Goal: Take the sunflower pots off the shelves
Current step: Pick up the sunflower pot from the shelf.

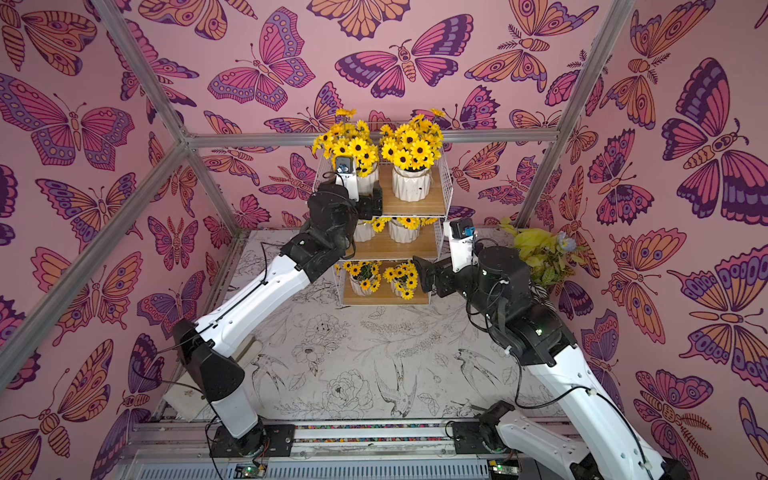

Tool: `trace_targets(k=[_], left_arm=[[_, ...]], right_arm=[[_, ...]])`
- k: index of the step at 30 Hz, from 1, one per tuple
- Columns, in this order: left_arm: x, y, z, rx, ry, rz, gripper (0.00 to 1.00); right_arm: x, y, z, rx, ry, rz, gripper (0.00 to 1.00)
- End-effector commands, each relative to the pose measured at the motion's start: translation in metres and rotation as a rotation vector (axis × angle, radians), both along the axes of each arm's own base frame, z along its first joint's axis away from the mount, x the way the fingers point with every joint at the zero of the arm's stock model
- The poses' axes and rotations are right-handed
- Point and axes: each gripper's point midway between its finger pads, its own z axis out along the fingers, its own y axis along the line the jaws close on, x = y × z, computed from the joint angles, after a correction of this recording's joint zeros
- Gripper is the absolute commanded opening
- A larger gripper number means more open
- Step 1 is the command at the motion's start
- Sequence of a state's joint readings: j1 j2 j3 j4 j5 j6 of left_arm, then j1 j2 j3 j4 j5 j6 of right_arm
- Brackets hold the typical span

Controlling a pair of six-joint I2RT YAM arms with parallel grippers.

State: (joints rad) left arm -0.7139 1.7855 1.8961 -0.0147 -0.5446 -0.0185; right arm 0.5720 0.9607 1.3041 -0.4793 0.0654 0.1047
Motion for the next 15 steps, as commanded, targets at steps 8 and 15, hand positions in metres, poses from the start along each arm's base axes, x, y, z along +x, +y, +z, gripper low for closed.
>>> trace_targets(k=[8,15], left_arm=[[0.027,-0.002,-0.025,-0.027,0.048,0.025,1.0],[0.036,-0.002,-0.031,-0.047,0.06,0.012,0.93]], right_arm=[[-0.005,0.005,-0.006,0.014,0.017,0.025,0.99],[-0.004,0.005,-0.01,0.01,0.022,0.024,0.99]])
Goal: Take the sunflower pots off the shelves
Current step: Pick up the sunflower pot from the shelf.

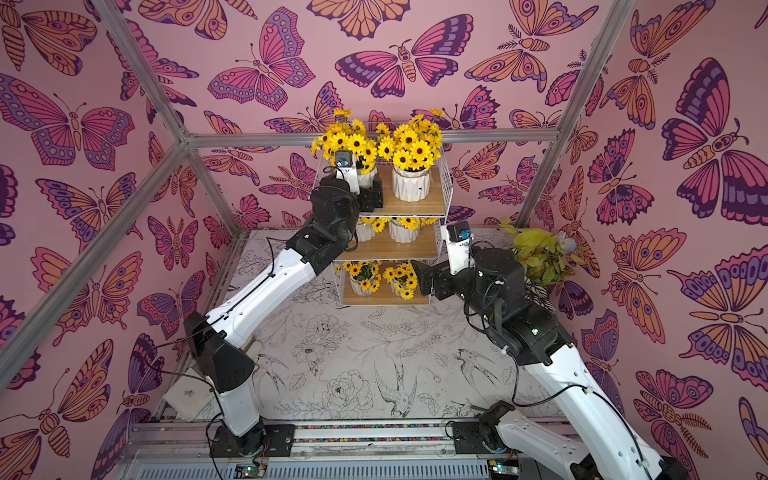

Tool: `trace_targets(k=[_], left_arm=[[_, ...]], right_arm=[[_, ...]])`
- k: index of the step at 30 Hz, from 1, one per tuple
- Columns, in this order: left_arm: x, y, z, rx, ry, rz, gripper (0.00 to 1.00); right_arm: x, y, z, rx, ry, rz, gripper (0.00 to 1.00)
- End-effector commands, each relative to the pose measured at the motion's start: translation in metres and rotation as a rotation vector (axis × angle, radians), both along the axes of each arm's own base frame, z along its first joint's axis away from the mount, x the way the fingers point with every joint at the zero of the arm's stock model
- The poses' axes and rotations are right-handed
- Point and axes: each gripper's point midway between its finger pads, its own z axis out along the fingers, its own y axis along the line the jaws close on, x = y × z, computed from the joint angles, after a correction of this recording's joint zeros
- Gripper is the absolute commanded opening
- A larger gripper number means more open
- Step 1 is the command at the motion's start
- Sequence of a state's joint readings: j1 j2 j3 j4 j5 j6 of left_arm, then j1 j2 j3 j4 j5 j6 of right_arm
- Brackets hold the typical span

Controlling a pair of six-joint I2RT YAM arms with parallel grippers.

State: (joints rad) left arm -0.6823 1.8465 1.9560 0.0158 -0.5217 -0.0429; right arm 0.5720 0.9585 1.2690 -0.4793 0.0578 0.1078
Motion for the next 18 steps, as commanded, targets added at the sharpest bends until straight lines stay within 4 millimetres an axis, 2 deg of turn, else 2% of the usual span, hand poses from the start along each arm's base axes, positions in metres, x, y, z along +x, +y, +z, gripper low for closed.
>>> trace_targets(k=[1,12,18], left_arm=[[0.015,-0.003,-0.034,-0.004,0.079,0.001,0.9],[0.009,-0.006,-0.026,0.014,0.064,-0.052,0.74],[-0.003,-0.009,-0.009,-0.01,0.033,-0.109,0.69]], right_arm=[[-0.005,0.002,0.004,0.023,-0.008,0.015,0.99],[-0.006,0.001,-0.001,0.029,-0.007,0.01,0.99],[-0.005,-0.001,-0.003,0.022,-0.013,-0.003,0.99]])
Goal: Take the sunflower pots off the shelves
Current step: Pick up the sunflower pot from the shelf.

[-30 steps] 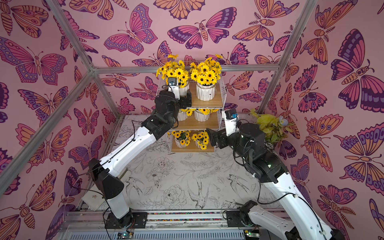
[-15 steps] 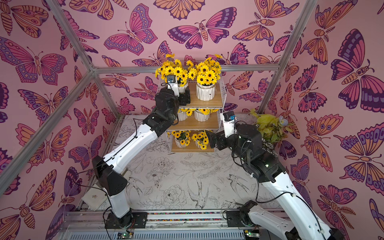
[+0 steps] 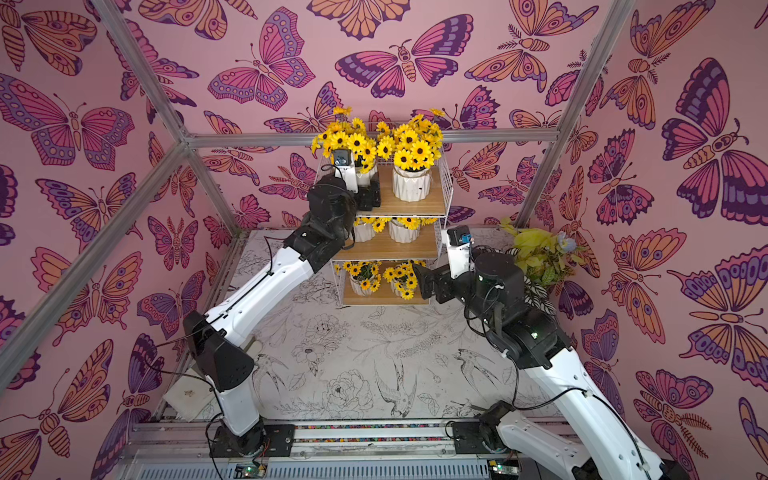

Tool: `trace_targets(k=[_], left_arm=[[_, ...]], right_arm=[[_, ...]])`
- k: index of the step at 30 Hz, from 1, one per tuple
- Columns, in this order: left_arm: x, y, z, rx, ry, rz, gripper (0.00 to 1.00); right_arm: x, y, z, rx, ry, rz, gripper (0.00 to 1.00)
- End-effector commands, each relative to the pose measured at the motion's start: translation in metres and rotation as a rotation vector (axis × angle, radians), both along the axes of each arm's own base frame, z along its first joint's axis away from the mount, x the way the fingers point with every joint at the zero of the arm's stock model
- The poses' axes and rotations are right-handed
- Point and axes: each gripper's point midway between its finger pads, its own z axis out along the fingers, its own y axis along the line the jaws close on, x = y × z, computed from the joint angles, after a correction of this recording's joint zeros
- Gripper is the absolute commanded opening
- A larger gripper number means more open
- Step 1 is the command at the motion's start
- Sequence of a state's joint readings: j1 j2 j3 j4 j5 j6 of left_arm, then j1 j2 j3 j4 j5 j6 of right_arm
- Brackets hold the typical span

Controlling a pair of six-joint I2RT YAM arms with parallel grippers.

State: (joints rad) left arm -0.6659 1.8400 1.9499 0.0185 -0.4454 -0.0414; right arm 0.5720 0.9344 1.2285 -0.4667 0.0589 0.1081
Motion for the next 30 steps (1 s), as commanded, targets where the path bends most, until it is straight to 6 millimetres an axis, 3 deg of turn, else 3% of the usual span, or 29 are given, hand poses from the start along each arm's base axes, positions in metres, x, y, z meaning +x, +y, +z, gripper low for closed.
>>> trace_targets(k=[1,13,30], left_arm=[[-0.007,-0.005,-0.007,-0.014,0.033,-0.058,0.69],[-0.037,0.008,0.031,-0.052,-0.031,-0.1,0.66],[-0.069,0.031,0.069,-0.09,-0.118,-0.111,0.65]], right_arm=[[-0.002,0.0,0.005,0.022,-0.018,-0.006,0.99],[0.001,-0.001,0.003,0.02,-0.018,-0.016,0.99],[0.008,0.002,-0.006,0.006,-0.001,-0.023,0.99]])
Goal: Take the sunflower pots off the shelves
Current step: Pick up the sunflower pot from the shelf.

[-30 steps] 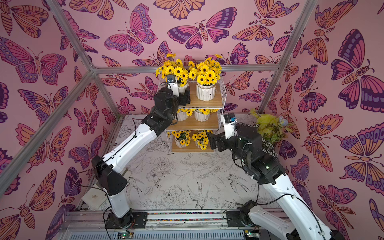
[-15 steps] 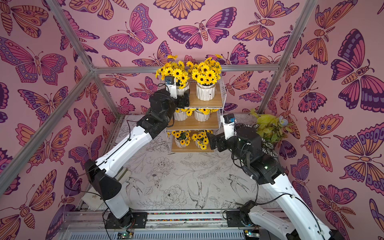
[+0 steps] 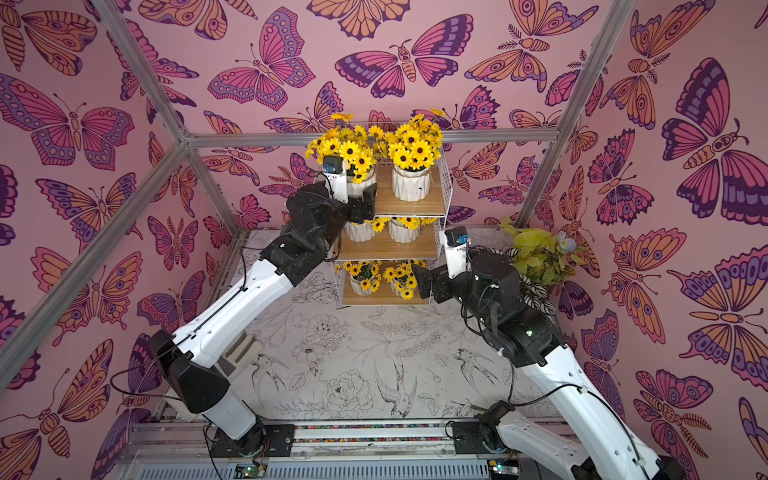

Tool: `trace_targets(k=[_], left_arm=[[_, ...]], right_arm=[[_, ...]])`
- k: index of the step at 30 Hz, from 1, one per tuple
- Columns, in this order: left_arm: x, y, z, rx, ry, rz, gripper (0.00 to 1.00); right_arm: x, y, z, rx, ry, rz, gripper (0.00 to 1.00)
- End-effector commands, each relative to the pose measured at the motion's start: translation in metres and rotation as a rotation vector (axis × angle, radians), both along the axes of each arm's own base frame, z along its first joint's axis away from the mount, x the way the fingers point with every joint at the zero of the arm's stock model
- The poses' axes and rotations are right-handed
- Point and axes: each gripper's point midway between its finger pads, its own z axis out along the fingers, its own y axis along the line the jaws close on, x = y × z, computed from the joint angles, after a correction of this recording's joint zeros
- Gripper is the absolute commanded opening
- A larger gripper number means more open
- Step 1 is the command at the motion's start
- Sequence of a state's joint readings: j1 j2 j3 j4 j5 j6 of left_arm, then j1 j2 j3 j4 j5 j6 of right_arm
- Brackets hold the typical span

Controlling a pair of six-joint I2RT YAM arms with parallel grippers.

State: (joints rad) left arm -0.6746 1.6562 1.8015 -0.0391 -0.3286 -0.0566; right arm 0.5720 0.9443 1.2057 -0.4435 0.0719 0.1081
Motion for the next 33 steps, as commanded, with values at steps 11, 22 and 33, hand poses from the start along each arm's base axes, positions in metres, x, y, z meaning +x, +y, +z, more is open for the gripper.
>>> trace_targets(k=[11,22,33], left_arm=[[-0.042,0.045,0.086,-0.111,-0.208,0.053,0.65],[-0.062,0.101,0.088,-0.073,-0.252,0.229,0.65],[-0.07,0.164,0.062,-0.139,-0.214,0.301,0.63]], right_arm=[[0.004,0.003,0.001,0.009,-0.009,-0.01,0.99],[0.006,0.007,0.002,0.023,-0.009,0.002,0.99],[0.008,0.013,0.003,0.03,-0.009,0.023,0.99]])
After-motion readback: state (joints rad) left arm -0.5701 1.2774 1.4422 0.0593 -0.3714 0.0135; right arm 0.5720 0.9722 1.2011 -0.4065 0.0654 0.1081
